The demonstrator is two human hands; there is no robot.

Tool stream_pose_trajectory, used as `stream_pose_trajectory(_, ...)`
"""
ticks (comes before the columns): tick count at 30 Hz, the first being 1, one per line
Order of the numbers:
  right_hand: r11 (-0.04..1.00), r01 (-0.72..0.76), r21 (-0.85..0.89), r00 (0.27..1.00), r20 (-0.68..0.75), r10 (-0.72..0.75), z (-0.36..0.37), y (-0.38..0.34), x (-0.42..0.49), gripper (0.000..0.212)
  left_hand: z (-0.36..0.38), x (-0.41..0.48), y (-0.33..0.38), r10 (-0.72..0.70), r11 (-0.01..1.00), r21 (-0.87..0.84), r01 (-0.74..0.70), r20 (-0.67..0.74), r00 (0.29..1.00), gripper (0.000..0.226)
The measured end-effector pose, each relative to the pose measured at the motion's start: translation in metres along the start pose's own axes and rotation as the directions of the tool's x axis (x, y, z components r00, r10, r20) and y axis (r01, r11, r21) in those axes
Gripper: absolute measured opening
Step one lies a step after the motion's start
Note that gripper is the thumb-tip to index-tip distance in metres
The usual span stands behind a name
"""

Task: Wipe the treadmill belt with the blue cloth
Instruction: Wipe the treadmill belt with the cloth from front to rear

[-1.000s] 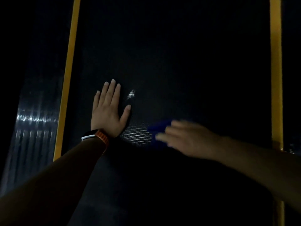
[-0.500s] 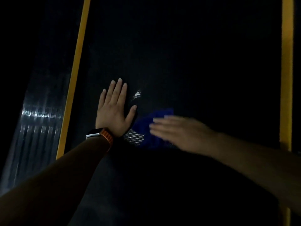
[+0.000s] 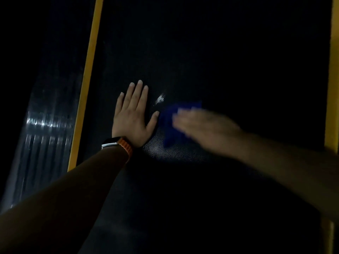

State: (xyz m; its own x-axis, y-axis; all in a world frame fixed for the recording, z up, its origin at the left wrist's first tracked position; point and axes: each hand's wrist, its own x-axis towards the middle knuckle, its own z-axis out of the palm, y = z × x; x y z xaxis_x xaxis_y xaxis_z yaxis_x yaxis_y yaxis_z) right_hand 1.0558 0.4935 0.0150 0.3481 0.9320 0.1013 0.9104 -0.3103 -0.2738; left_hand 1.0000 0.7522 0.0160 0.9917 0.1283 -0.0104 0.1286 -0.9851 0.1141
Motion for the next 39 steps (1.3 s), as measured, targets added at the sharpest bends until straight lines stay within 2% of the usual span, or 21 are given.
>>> stream_pose_trajectory(2,0.977,-0.214,-0.005,0.967,-0.145,0.211,-0.013,0.025,0.031,0.054,0.001,0.000,-0.001,0.004,1.000,-0.002,-0.004,-0.008,1.000,0.078)
stream_pose_trajectory(4,0.923,-0.382,0.054,0.884,-0.269,0.381,-0.024,0.040,0.054,0.053,0.002,-0.001,0.000,0.004,1.000,-0.007,-0.004,-0.011,1.000,0.077)
stream_pose_trajectory(6,0.885,-0.465,0.034,0.862,-0.211,0.461,-0.019,0.025,0.053,0.060,0.002,-0.001,0.000,0.006,1.000,-0.008,-0.006,-0.002,1.000,0.077)
stream_pose_trajectory(9,0.976,-0.216,-0.001,0.976,-0.016,0.216,0.010,-0.043,-0.010,0.061,0.000,-0.001,-0.001,0.001,1.000,0.003,-0.001,0.012,1.000,0.078)
stream_pose_trajectory(11,0.997,-0.005,0.072,0.992,0.127,-0.004,0.008,-0.058,-0.044,0.059,-0.001,0.000,0.000,-0.004,1.000,0.001,0.004,0.016,1.000,0.078)
stream_pose_trajectory(13,0.994,0.093,0.061,0.988,0.121,-0.100,0.002,-0.028,-0.035,0.061,0.000,0.000,0.000,-0.008,1.000,-0.006,0.008,0.007,1.000,0.078)
stream_pose_trajectory(14,0.998,0.064,0.025,0.994,0.092,-0.066,-0.001,-0.009,-0.020,0.059,0.000,0.000,0.000,-0.004,1.000,-0.008,0.004,0.002,1.000,0.077)
stream_pose_trajectory(16,0.987,-0.162,-0.011,0.987,-0.015,0.162,-0.009,0.037,0.018,0.050,0.001,0.000,-0.001,0.004,1.000,-0.010,-0.004,-0.007,1.000,0.077)
stream_pose_trajectory(18,0.936,-0.352,-0.003,0.934,-0.061,0.351,-0.023,0.074,0.047,0.048,0.001,0.000,-0.002,0.007,1.000,-0.010,-0.007,-0.010,1.000,0.077)
stream_pose_trajectory(20,0.900,-0.435,0.034,0.895,-0.099,0.436,-0.024,0.070,0.049,0.051,0.002,-0.001,-0.002,0.007,1.000,-0.010,-0.007,-0.007,1.000,0.077)
stream_pose_trajectory(22,0.929,-0.368,0.041,0.923,-0.107,0.370,-0.010,0.027,0.010,0.056,0.002,-0.001,-0.002,0.009,1.000,-0.008,-0.009,-0.012,1.000,0.077)
stream_pose_trajectory(24,0.984,-0.151,0.091,0.989,0.007,0.151,-0.002,-0.034,-0.047,0.063,0.002,0.000,-0.002,0.005,1.000,-0.010,-0.005,-0.006,1.000,0.077)
stream_pose_trajectory(26,0.991,0.036,0.131,0.987,0.154,-0.056,-0.015,-0.038,-0.079,0.070,0.002,-0.001,-0.002,-0.003,1.000,-0.013,0.003,-0.001,1.000,0.077)
stream_pose_trajectory(27,0.990,0.084,0.113,0.981,0.166,-0.102,-0.021,-0.017,-0.075,0.071,0.002,0.000,-0.003,-0.003,1.000,-0.015,0.003,-0.007,1.000,0.077)
stream_pose_trajectory(28,0.995,0.072,0.075,0.988,0.132,-0.081,-0.025,0.008,-0.064,0.067,0.002,0.000,-0.003,-0.001,1.000,-0.018,0.000,-0.011,1.000,0.077)
stream_pose_trajectory(30,0.986,-0.144,0.087,0.989,0.033,0.142,-0.036,0.058,-0.031,0.055,0.003,0.000,-0.003,0.005,1.000,-0.030,-0.005,-0.010,1.000,0.077)
stream_pose_trajectory(32,0.933,-0.340,0.115,0.939,-0.009,0.343,-0.045,0.092,-0.006,0.056,0.003,0.000,-0.004,0.002,0.999,-0.036,-0.003,-0.015,1.000,0.077)
stream_pose_trajectory(34,0.861,-0.493,0.124,0.865,-0.039,0.500,-0.037,0.078,-0.008,0.061,0.003,0.000,-0.004,0.005,0.999,-0.037,-0.005,-0.012,1.000,0.077)
stream_pose_trajectory(35,0.859,-0.504,0.089,0.857,-0.071,0.510,-0.029,0.054,-0.020,0.065,0.003,0.000,-0.003,0.006,0.999,-0.036,-0.006,-0.009,1.000,0.077)
stream_pose_trajectory(37,0.932,-0.358,0.060,0.929,-0.072,0.362,-0.013,-0.009,-0.058,0.069,0.003,0.000,-0.002,0.006,1.000,-0.029,-0.007,-0.005,1.000,0.077)
stream_pose_trajectory(39,0.990,-0.136,0.048,0.987,0.090,0.131,-0.008,-0.057,-0.097,0.064,0.002,0.001,-0.002,0.014,1.000,-0.015,-0.014,0.004,1.000,0.078)
